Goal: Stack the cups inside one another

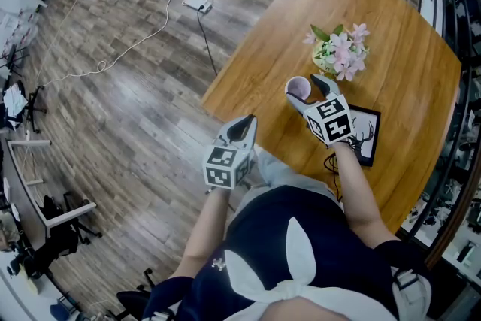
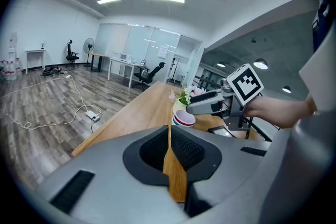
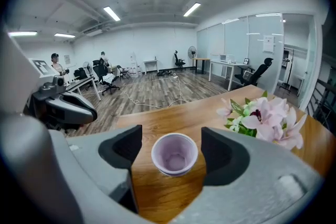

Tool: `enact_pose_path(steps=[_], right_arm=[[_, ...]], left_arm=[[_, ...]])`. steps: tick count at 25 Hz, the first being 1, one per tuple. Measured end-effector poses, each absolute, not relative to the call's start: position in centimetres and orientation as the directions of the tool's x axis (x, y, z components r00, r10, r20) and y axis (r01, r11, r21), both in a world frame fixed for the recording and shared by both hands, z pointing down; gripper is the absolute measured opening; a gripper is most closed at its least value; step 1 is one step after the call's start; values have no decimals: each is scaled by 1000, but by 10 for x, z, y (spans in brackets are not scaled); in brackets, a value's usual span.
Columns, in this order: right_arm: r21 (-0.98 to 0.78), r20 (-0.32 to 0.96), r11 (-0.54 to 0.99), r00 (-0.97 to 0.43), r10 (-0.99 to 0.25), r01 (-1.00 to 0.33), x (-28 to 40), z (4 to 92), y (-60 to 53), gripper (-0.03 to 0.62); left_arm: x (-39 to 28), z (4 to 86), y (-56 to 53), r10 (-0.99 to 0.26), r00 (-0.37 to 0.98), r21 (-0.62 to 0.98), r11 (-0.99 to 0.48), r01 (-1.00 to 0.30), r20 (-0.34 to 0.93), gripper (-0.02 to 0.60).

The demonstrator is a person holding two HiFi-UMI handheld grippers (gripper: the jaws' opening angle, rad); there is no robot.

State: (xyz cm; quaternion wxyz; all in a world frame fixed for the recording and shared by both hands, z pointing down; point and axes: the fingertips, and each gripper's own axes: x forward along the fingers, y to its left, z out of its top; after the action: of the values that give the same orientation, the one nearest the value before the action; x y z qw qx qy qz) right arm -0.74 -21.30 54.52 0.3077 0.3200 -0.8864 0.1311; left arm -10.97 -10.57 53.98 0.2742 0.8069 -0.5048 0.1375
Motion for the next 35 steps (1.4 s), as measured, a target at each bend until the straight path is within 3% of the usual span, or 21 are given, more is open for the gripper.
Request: enact_pose_path(steps=[3,10,19,35], right_arm=[[-26,600,749,-610,-518,-662,-7,536,-215,317],[-13,545,738,-623,-561,-675,-4,517,-212,-2],[7,473,774,-679,-561,-633,-12,498,-196,-2],[45,465,777,-675,-572,-628,-8,489,-185,-3]], left_arm=[[-108,539,-107,-739,455,302,-344,-889,496,31],[-105,535,-108,-740,460,296,-355,-887,490,31],[-109,525,-107,-754,446,285,-347,-894,482,31],[-101,517,-99,-750,465,273,-378,-885,469,31]])
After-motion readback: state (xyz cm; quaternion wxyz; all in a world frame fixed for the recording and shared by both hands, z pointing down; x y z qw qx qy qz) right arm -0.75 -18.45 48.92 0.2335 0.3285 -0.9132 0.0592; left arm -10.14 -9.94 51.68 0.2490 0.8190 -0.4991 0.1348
